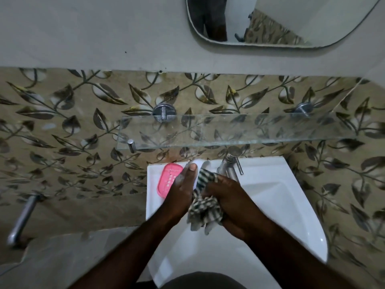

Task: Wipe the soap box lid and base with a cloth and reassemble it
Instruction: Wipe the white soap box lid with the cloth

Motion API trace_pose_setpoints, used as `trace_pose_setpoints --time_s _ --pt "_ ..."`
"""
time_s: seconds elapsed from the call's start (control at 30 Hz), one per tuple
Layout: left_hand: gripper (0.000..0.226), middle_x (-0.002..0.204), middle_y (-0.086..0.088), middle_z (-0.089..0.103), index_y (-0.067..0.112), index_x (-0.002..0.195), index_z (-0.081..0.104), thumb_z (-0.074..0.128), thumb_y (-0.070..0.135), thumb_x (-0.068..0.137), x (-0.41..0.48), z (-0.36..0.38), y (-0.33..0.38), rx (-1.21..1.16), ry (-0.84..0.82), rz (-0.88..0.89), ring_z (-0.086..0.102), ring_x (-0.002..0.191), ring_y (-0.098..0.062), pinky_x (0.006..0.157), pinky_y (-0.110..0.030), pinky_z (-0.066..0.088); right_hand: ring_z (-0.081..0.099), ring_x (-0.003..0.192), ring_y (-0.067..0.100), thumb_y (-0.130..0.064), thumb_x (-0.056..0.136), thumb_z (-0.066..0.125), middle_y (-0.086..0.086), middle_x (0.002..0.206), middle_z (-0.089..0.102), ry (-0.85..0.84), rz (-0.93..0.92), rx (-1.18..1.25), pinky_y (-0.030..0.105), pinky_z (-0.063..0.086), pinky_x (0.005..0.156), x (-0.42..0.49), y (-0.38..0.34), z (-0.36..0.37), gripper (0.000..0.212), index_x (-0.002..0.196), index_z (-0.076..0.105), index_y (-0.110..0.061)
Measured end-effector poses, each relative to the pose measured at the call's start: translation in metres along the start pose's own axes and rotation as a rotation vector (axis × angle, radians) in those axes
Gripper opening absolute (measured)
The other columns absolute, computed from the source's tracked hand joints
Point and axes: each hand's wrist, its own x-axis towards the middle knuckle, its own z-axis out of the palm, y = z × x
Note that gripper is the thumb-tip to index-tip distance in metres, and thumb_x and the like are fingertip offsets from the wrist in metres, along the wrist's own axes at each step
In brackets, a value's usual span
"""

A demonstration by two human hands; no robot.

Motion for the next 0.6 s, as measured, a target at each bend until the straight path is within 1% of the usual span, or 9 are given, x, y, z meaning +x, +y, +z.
trace_pose_setpoints --time_s 0.07,0.13,0.27,0.33,0.4,0.43,0.5,0.53,0.6 --pt "0.058 0.127 -0.005 0.065 0.013 0.124 0.06 0.048 0.057 0.089 0.005 0.0 0.004 0.027 0.038 0.064 0.057 0.123 -0.02 0.11 -0.042 0.04 0.059 0.072 0.031 0.0 0.07 0.052 0.025 0.084 0.061 -0.003 0.036 -0.15 0.035 0.052 0.061 -0.006 0.008 0.0 0.027 0.092 0.061 0.01" --pt "0.067 0.135 -0.01 0.06 0.011 0.131 0.057 0.051 0.061 0.087 0.005 0.004 0.005 0.022 0.029 0.074 0.052 0.129 -0.022 0.114 -0.047 0.034 0.058 0.073 0.03 0.001 0.069 0.052 0.025 0.084 0.059 0.001 0.066 -0.162 0.034 0.051 0.062 -0.001 0.005 -0.002 0.024 0.09 0.061 0.008" --pt "0.062 0.117 -0.013 0.069 0.013 0.117 0.065 0.054 0.064 0.084 -0.001 0.008 0.0 -0.041 -0.017 -0.034 0.062 0.116 -0.033 0.101 -0.048 0.045 0.058 0.064 0.03 0.003 0.075 0.049 0.024 0.082 0.055 0.089 -0.023 0.102 0.032 0.052 0.06 0.016 -0.02 -0.007 0.011 0.081 0.058 0.005" --pt "0.053 0.111 -0.011 0.072 0.014 0.113 0.066 0.049 0.058 0.09 0.001 0.006 -0.002 -0.019 -0.044 -0.014 0.064 0.111 -0.033 0.096 -0.045 0.05 0.062 0.066 0.033 -0.001 0.077 0.051 0.031 0.086 0.059 0.075 -0.051 0.135 0.034 0.054 0.056 0.013 -0.021 -0.003 0.021 0.09 0.061 0.012" --pt "0.048 0.106 -0.006 0.074 0.015 0.11 0.066 0.045 0.054 0.091 0.005 0.003 0.005 -0.014 -0.003 0.046 0.066 0.106 -0.025 0.096 -0.037 0.052 0.066 0.071 0.039 -0.001 0.077 0.05 0.038 0.093 0.063 0.037 -0.052 -0.013 0.039 0.056 0.057 0.003 -0.011 0.0 0.032 0.105 0.06 0.011" --pt "0.054 0.112 -0.005 0.072 0.015 0.115 0.065 0.045 0.059 0.091 0.008 0.0 0.009 -0.01 0.027 0.061 0.064 0.111 -0.022 0.101 -0.039 0.049 0.066 0.076 0.041 0.001 0.074 0.05 0.035 0.095 0.066 0.029 -0.061 -0.121 0.044 0.054 0.064 -0.003 -0.005 0.002 0.034 0.106 0.063 0.005" --pt "0.065 0.13 -0.003 0.063 0.017 0.129 0.059 0.046 0.066 0.087 0.013 -0.001 0.01 0.029 0.029 0.058 0.055 0.125 -0.018 0.112 -0.042 0.038 0.066 0.077 0.037 0.006 0.074 0.051 0.022 0.089 0.071 0.034 -0.057 -0.28 0.046 0.052 0.071 -0.01 0.004 0.002 0.032 0.097 0.07 -0.007" --pt "0.057 0.13 -0.001 0.063 0.019 0.128 0.058 0.046 0.06 0.091 0.012 0.001 0.009 0.051 0.035 0.068 0.053 0.126 -0.016 0.113 -0.041 0.035 0.065 0.074 0.034 0.01 0.077 0.05 0.02 0.084 0.07 0.038 -0.04 -0.303 0.045 0.052 0.069 -0.011 0.005 0.001 0.031 0.091 0.071 -0.008" --pt "0.03 0.111 0.003 0.07 0.023 0.109 0.065 0.045 0.042 0.099 0.007 0.006 0.004 0.038 0.053 0.062 0.06 0.115 -0.018 0.108 -0.04 0.041 0.065 0.065 0.031 0.012 0.081 0.045 0.021 0.077 0.068 0.036 -0.026 -0.253 0.036 0.053 0.061 -0.01 -0.002 0.001 0.03 0.082 0.07 -0.006"
